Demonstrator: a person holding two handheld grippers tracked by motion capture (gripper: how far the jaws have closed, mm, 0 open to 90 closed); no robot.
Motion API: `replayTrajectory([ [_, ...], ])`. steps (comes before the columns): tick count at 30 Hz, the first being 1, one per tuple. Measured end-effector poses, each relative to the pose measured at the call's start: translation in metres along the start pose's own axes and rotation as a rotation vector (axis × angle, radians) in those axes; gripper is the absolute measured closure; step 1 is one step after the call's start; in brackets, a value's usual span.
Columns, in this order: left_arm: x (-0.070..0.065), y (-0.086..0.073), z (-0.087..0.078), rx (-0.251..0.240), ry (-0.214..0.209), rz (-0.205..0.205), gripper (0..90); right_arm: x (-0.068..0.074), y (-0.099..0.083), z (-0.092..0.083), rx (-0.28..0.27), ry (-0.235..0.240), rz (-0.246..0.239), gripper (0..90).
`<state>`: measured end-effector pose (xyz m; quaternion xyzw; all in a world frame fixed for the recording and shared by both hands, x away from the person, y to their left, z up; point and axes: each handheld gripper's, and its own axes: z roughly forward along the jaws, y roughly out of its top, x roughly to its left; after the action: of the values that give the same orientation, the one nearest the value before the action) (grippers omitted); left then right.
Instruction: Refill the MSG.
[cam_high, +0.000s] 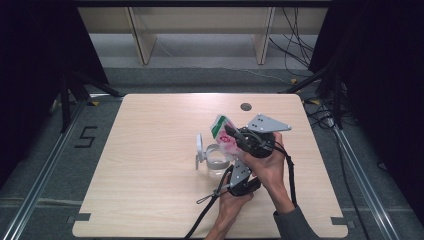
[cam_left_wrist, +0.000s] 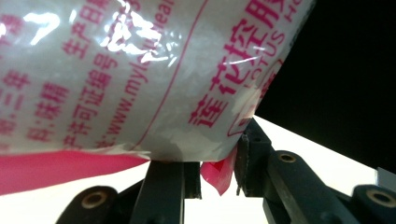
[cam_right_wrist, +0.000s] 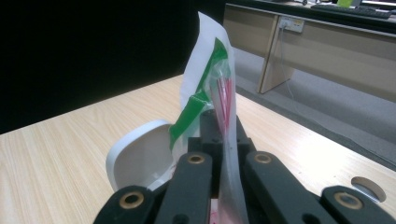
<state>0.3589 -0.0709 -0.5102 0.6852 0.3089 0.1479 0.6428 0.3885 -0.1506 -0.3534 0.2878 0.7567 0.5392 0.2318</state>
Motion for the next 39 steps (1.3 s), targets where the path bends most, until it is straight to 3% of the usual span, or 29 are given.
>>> replayTrajectory([
  [4, 0.0009, -0.0001, 0.0001, 0.000, -0.002, 0.000, 73.8, 0.0013, -0.0006, 0.0026, 0.005, 0.002, 0.014, 90.0],
  [6, 0.0011, 0.0004, -0.0006, 0.008, 0.005, 0.001, 73.8, -0.0015, -0.0001, 0.0032, 0.007, 0.003, -0.019, 90.0],
  [8, 0.0008, 0.0005, -0.0009, 0.008, 0.004, 0.002, 73.8, 0.0006, 0.0001, 0.0037, 0.008, 0.005, 0.008, 90.0],
  [10, 0.0009, 0.0007, -0.0002, 0.001, -0.005, 0.002, 73.8, -0.0012, 0.0006, 0.0043, -0.004, 0.003, -0.023, 90.0],
  [16, 0.0012, 0.0008, -0.0005, 0.018, 0.002, 0.010, 73.9, -0.0016, 0.0001, 0.0047, 0.007, 0.014, -0.004, 90.0],
  [17, 0.0012, 0.0010, -0.0005, 0.020, 0.004, 0.009, 73.9, 0.0003, -0.0002, 0.0041, 0.020, 0.006, 0.024, 90.0],
  [26, 0.0007, 0.0014, 0.0020, 0.003, 0.003, -0.002, 73.9, -0.0007, 0.0006, 0.0061, 0.025, 0.017, -0.003, 90.0],
  [28, 0.0013, 0.0018, 0.0018, 0.003, 0.009, 0.000, 73.9, 0.0019, 0.0009, 0.0057, 0.031, 0.011, 0.025, 90.0],
  [30, 0.0012, 0.0019, 0.0018, 0.000, 0.007, 0.000, 73.9, 0.0008, 0.0019, 0.0069, 0.026, 0.010, -0.002, 90.0],
  [31, 0.0014, 0.0021, 0.0017, 0.001, 0.008, 0.001, 74.0, 0.0019, 0.0021, 0.0076, 0.032, 0.026, 0.015, 90.0],
  [33, 0.0019, 0.0021, 0.0024, -0.012, -0.003, 0.000, 74.0, 0.0013, 0.0032, 0.0082, 0.036, 0.028, 0.000, 90.0],
  [39, 0.0022, 0.0018, 0.0021, -0.014, -0.002, -0.002, 74.0, 0.0018, 0.0040, 0.0084, 0.046, 0.026, 0.014, 90.0],
])
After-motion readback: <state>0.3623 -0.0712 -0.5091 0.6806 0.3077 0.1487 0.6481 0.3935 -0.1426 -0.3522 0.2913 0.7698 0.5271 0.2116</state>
